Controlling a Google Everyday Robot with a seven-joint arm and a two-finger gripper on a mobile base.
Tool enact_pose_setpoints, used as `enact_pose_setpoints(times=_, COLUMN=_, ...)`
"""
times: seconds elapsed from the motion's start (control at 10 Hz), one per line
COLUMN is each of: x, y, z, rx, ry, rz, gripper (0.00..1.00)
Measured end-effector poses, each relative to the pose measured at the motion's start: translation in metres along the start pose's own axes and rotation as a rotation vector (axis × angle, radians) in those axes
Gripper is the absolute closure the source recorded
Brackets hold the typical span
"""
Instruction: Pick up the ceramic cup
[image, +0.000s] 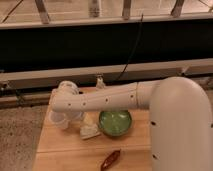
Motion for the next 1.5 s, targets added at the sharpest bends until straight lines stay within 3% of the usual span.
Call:
enact_pose_setpoints(times=0.5, x=0.026, y=0.0, z=-0.028, rx=-0.013, ry=-0.04, rz=0.015, gripper=0.2)
enact_pose_setpoints(times=1.0, x=0.033, y=-0.024, z=-0.048, rx=0.028, ry=-0.078, rz=-0.01, gripper=0.2)
enact_pose_setpoints(times=1.3, x=0.019, y=-0.052, z=-0.044, rx=0.061, ry=-0.107, rz=-0.053, gripper=0.2)
enact_pose_setpoints(times=1.5, x=0.01, y=-0.056, z=-0.031, rx=0.063, ry=-0.125, rz=-0.074, gripper=0.2)
